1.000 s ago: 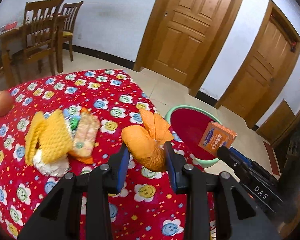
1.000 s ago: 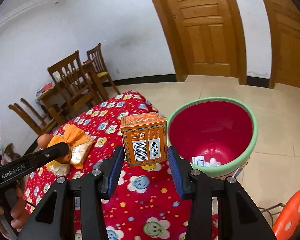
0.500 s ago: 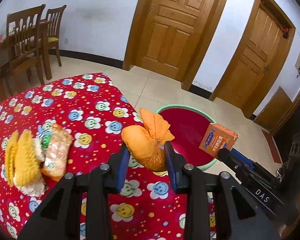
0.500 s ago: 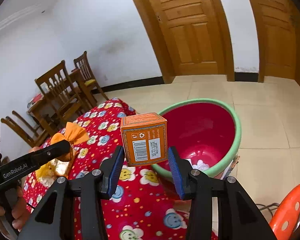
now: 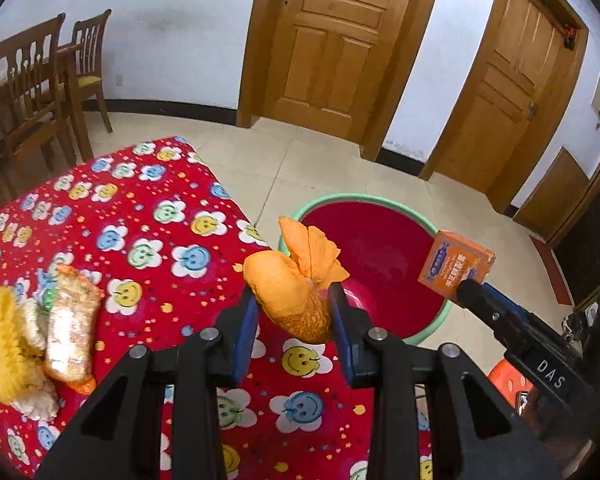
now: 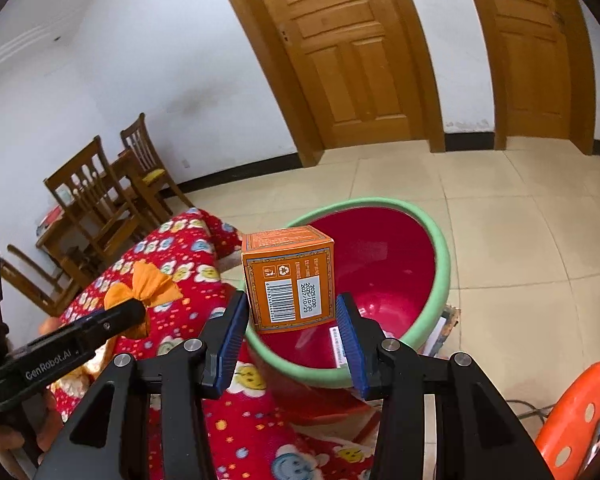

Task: Collect trash
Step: 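Carry both items to the bucket and open the right tool over it, then open the left tool to drop the orange peel into the bucket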

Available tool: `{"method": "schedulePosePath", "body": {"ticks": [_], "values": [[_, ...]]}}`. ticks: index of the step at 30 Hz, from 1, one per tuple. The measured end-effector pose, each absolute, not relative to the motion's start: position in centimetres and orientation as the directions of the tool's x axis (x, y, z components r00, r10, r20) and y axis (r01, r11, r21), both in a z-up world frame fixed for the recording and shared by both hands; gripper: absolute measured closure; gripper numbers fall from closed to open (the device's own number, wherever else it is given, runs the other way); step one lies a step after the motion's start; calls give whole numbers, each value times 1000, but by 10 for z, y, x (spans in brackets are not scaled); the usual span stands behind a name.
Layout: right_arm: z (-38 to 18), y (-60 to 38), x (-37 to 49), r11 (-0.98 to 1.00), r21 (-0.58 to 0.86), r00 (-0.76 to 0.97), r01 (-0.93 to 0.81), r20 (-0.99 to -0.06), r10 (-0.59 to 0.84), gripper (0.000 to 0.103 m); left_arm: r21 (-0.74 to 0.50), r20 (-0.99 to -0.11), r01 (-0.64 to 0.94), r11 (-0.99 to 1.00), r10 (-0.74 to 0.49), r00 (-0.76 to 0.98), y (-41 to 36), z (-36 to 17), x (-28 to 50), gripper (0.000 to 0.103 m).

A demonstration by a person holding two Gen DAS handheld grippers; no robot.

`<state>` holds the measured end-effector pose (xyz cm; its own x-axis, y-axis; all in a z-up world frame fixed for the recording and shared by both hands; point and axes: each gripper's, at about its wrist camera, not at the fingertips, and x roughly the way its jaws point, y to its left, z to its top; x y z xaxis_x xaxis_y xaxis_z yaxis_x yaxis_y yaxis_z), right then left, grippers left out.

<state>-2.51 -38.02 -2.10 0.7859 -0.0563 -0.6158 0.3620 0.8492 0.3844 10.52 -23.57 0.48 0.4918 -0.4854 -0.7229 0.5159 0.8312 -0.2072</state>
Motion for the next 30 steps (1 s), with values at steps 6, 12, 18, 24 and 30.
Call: {"method": "schedulePosePath", "body": {"ticks": [6, 12, 18, 24, 30], "values": [[-36, -394, -18, 831, 383, 757, 404, -649, -69, 57, -212, -747, 535, 818, -489, 451, -253, -9, 111, 68], [-50, -407, -12, 817, 374, 726, 438, -683, -77, 56, -208, -758, 552, 807, -490, 430, -268, -16, 114, 68], [-53, -413, -15, 811, 380, 725, 445, -685, -77, 56, -201, -767, 560, 804, -484, 421, -275, -22, 118, 68], [-49, -416, -25, 804, 386, 734, 453, -673, -90, 56, -197, -770, 572, 796, -487, 412, -282, -23, 120, 68], [-45, -424, -41, 783, 389, 741, 486, -659, -132, 52, -169, -779, 597, 784, -477, 406, -295, -28, 124, 68]]}}
